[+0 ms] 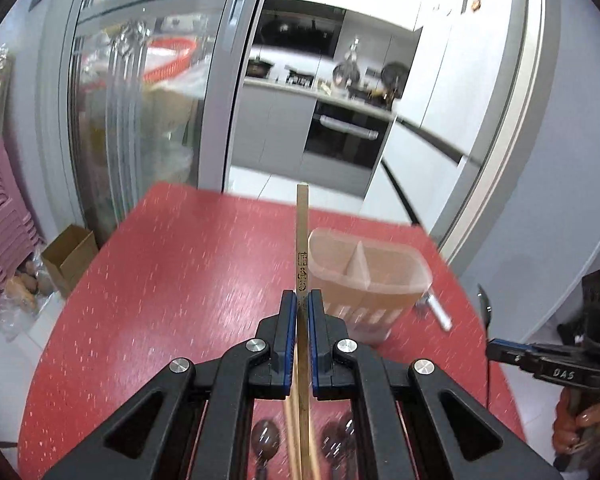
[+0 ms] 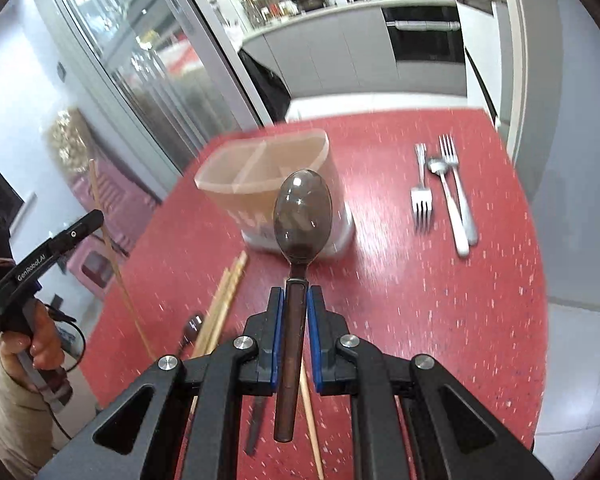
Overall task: Organize utensils
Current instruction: 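Lift the spoon with the right tool while the left tool carries the chopstick into the beige holder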
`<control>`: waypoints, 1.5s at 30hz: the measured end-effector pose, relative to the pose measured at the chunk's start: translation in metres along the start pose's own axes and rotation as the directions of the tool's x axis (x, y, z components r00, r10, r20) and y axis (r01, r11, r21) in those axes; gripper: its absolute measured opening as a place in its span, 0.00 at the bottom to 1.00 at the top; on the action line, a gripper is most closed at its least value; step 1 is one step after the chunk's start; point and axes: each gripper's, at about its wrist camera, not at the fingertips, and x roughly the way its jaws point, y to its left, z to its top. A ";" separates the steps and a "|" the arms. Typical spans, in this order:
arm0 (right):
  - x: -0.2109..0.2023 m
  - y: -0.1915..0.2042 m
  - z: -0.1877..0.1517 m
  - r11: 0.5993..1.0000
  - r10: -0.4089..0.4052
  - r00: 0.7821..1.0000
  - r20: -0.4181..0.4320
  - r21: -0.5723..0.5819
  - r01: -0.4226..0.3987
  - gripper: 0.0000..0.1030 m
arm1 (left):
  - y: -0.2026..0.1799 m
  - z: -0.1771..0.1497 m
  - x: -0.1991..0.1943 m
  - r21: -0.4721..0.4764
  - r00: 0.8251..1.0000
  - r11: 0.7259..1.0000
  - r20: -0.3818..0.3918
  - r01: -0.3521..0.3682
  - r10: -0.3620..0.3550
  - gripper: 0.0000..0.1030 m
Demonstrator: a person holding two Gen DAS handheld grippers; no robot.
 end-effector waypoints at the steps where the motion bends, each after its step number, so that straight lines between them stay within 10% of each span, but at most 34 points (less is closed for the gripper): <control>1: 0.002 0.003 0.006 1.000 0.004 1.000 0.016 -0.001 -0.004 0.12 | -0.003 0.006 -0.004 0.002 1.000 1.000 0.015 0.005 -0.005 0.29; 21: 0.069 0.032 0.130 1.000 -0.004 0.973 0.229 -0.025 0.010 0.12 | -0.037 0.131 0.069 0.014 0.974 0.999 0.223 -0.040 0.036 0.29; 45: 0.141 0.021 0.084 0.972 -0.066 0.949 0.308 -0.197 0.131 0.13 | -0.037 0.034 0.145 0.091 0.974 0.983 0.176 -0.159 0.141 0.29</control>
